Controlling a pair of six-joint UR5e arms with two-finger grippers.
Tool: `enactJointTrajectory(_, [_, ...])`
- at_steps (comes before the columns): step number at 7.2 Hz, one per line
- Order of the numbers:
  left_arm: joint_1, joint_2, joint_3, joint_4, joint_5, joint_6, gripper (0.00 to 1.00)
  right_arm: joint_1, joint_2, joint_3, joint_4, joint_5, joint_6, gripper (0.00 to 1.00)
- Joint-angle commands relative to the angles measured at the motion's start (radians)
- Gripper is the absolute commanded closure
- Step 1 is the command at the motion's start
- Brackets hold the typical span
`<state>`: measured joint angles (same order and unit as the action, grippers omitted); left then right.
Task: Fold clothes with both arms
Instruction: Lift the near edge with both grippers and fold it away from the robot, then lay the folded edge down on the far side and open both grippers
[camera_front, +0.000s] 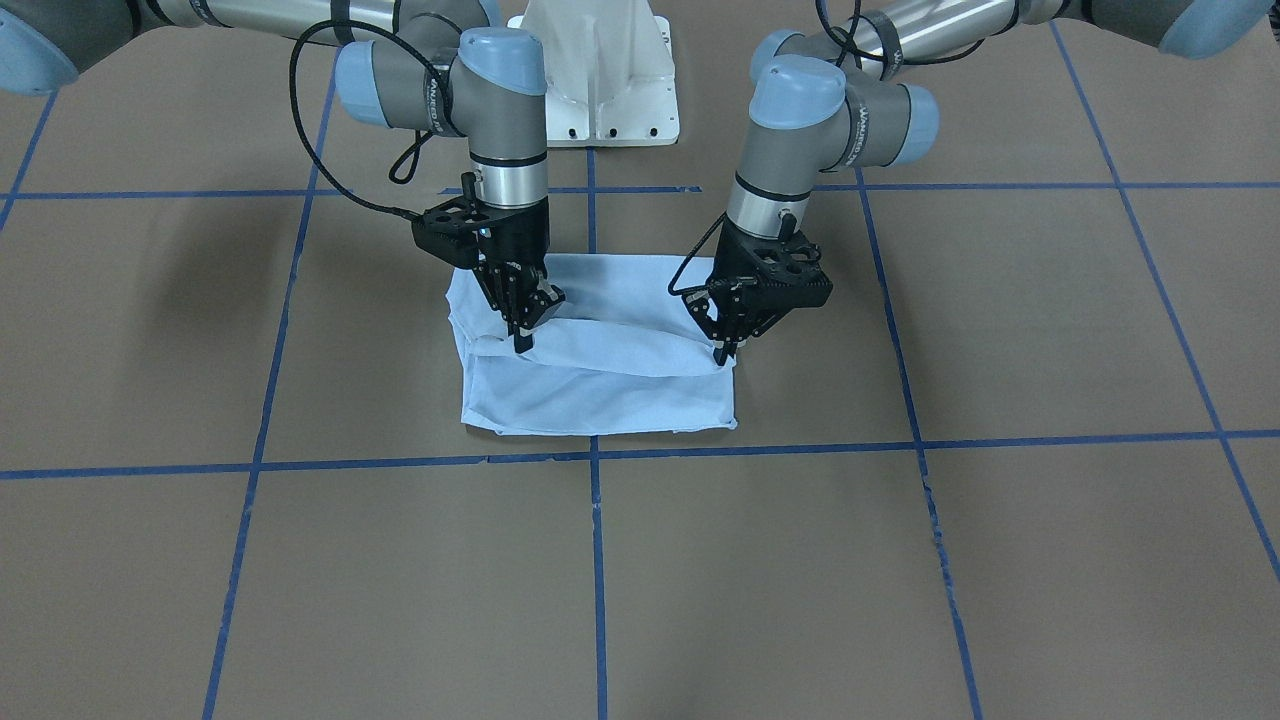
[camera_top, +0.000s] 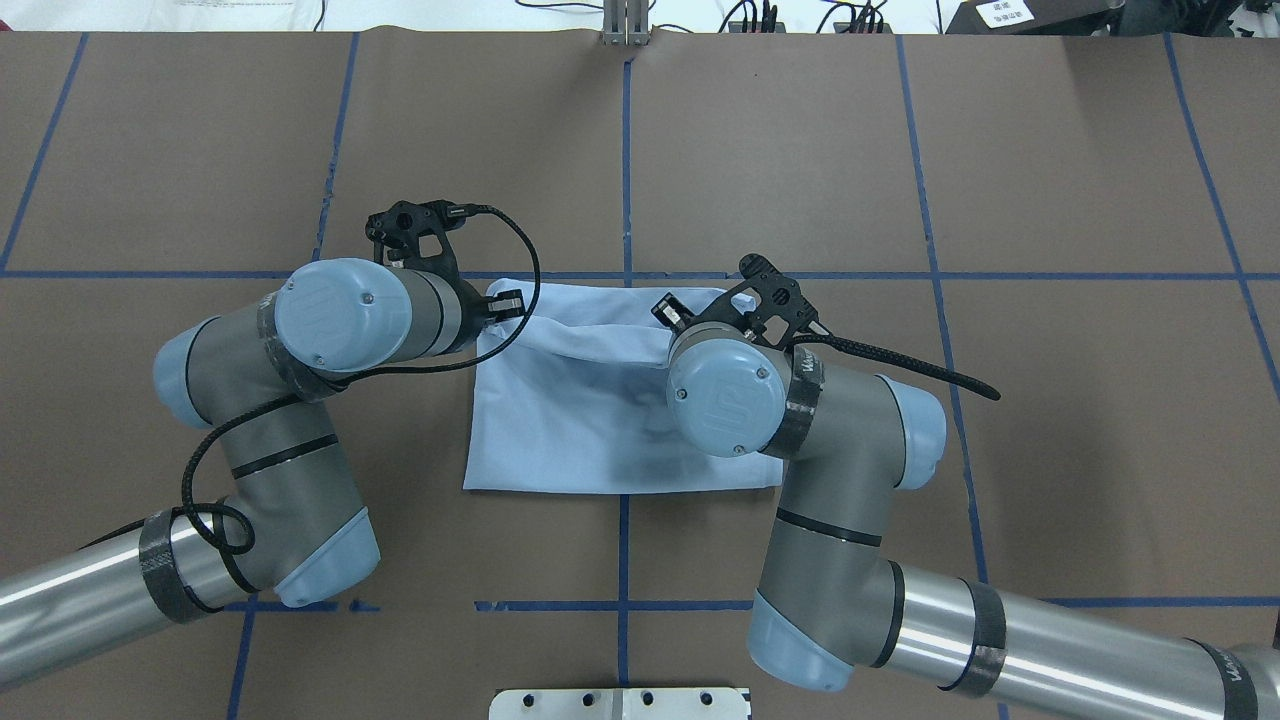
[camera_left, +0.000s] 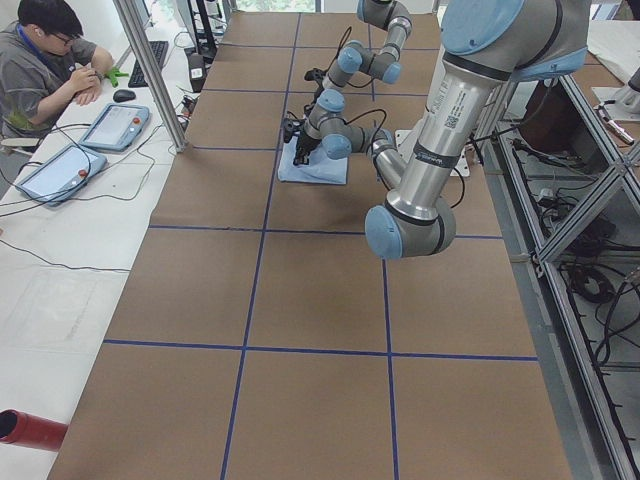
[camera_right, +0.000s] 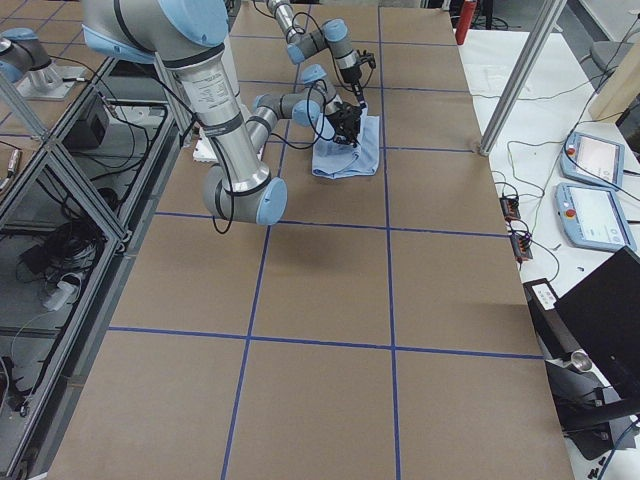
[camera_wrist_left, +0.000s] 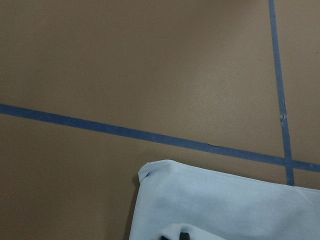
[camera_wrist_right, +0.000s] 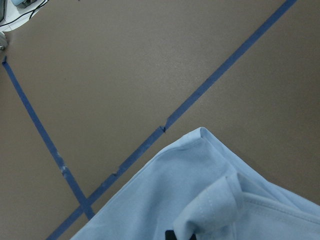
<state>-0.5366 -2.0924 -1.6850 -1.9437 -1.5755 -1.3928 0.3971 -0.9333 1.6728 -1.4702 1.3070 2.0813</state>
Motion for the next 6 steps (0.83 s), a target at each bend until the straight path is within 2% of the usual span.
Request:
enactJointTrajectory(1, [-0.002,-0.008,0.017,-0.003,0.0,0.003,1.0,0.009,0.022,-0.05,0.004,0.005,-0.007,1.0])
enactJointTrajectory(2, [0.0,-0.012,0.018,-0.003,0.0,0.003,0.71,0.009,0.024,-0.076,0.004,0.003,-0.05,0.49])
enactJointTrajectory(3, [0.001,-0.012,0.031,-0.004,0.002,0.03,0.01,0.011,0.033,-0.108,0.025,0.0,-0.068,0.0])
enactJointTrajectory(6, [-0.022,-0.005,0.019,-0.053,-0.008,0.164,0.0,-0.004,0.036,-0.088,0.065,0.041,-0.402,0.0])
